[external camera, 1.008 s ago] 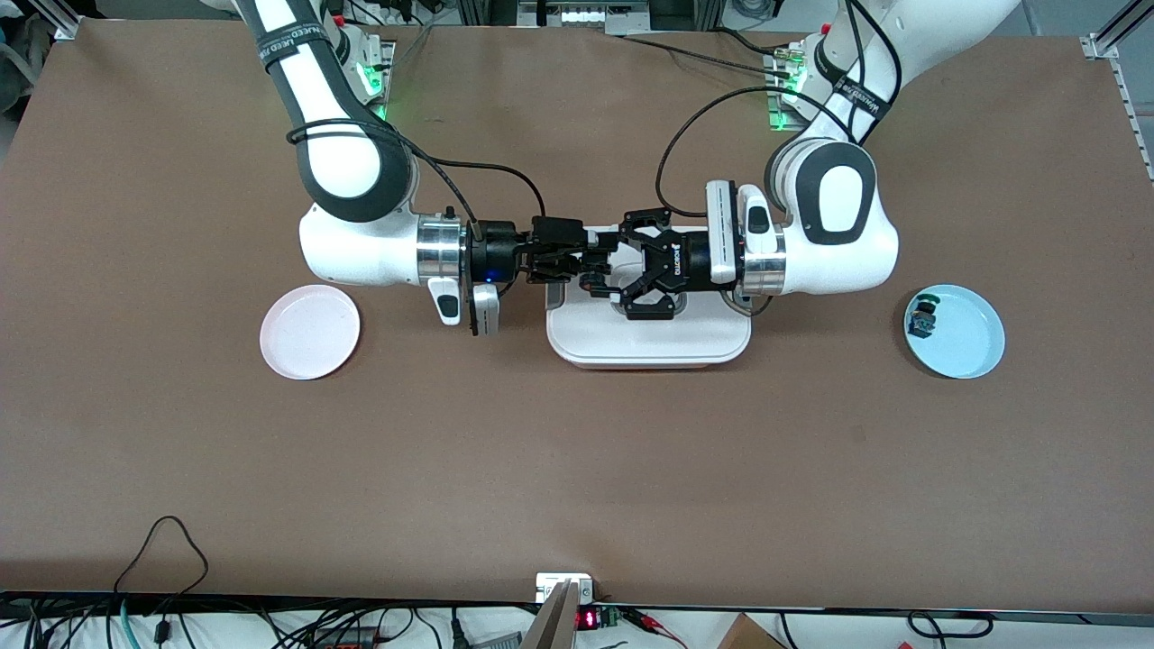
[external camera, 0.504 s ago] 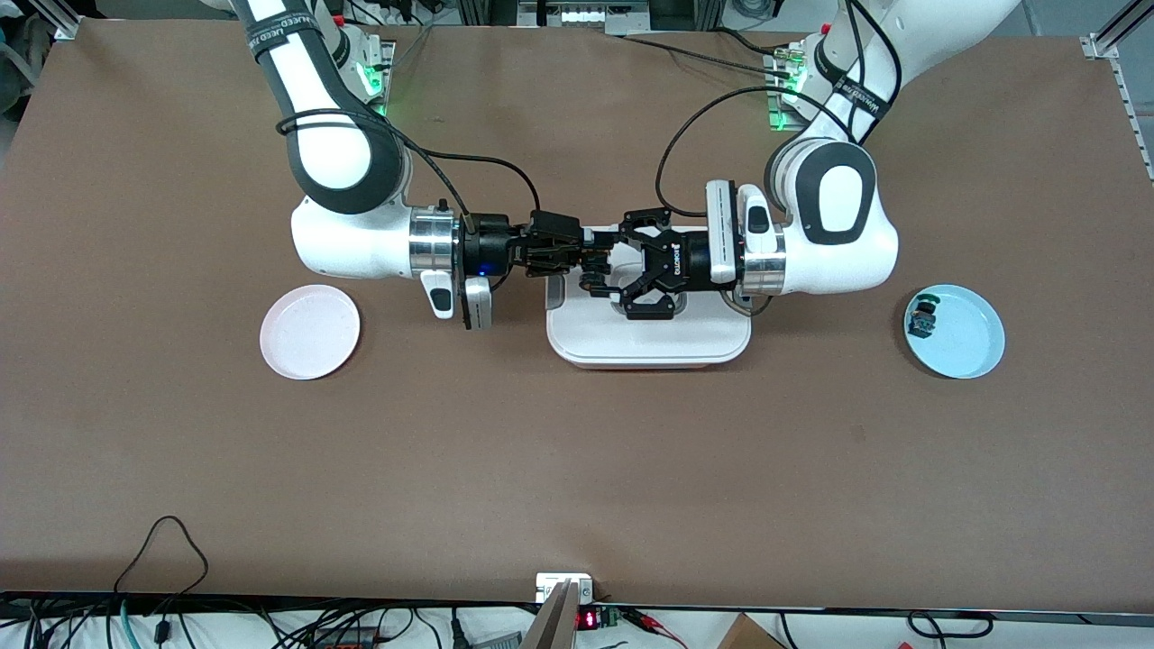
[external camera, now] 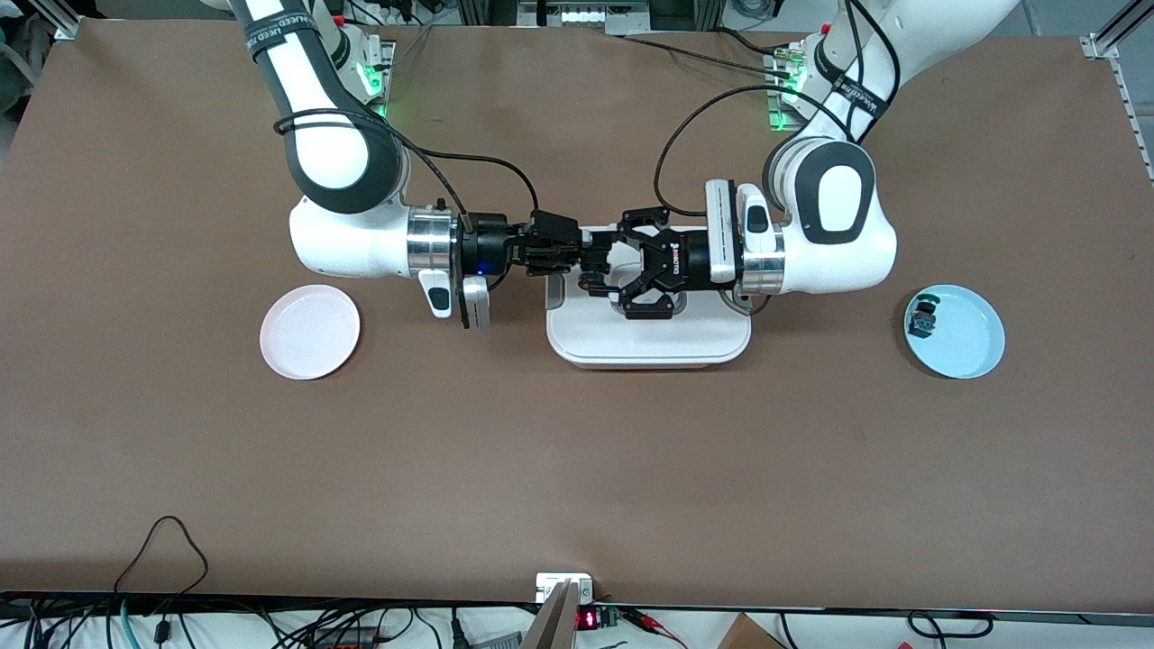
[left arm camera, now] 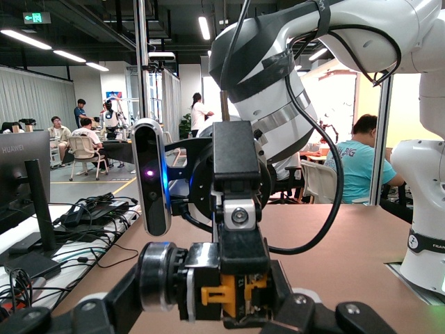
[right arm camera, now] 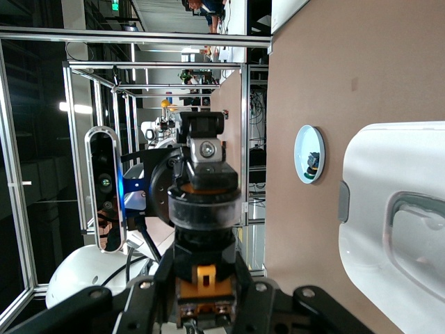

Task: Transfer orange switch to right arm and place
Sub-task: 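Open the left gripper while the right gripper pulls the switch away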

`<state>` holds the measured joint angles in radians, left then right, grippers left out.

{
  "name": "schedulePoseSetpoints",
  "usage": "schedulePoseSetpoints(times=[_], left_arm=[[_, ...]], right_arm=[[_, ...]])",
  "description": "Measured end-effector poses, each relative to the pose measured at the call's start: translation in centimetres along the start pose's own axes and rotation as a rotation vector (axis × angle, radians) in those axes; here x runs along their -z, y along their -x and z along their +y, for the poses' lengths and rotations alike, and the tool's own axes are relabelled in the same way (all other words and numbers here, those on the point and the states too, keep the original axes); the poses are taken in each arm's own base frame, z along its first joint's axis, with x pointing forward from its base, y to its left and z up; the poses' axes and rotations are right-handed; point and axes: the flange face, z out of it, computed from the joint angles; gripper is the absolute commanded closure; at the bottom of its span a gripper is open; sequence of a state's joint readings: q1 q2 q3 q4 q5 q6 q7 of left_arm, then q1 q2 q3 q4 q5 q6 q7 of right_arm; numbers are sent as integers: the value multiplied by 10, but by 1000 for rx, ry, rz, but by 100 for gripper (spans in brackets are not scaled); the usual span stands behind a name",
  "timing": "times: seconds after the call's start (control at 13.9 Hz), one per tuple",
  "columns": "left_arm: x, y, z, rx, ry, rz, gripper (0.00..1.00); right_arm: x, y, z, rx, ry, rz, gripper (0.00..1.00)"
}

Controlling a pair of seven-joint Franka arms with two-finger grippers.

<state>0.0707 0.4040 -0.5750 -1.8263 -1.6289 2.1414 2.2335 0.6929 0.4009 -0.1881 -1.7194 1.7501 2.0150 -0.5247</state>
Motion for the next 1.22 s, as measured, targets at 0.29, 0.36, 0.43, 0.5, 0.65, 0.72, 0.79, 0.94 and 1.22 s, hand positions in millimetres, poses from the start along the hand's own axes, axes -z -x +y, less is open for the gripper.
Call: schedulePoseSetpoints(times=[0.29,0.36,0.43,0.5,0.65,0.72,0.79,0.94,1.22], left_arm=[[0,-1,0,-2,0,1,0],[0,-1,0,-5,-1,1,0],[1,-1,-1,-6,-3,1,0],[2,-2,-2,-7,-5,2,0],[4,-2,-3,-8,-8,2,0],[4,-2,-4,-8,-9,2,0],[5,-4,-5,-2,-11,2,0],[10,-8,-6,30,6,-35,0],[45,-22,-18,179,103,-211,0]], right_arm=[[0,0,-1,1,-1,1,100],[1,-1,0,0,0,3,100],[4,-2,0,0,1,7,100],[6,-4,1,0,1,12,100],[9,-5,1,-1,2,16,100],[9,-6,1,-1,2,17,100],[10,-6,1,-2,2,19,100],[19,-11,1,-4,-7,21,100],[84,-33,5,0,-67,-55,100]])
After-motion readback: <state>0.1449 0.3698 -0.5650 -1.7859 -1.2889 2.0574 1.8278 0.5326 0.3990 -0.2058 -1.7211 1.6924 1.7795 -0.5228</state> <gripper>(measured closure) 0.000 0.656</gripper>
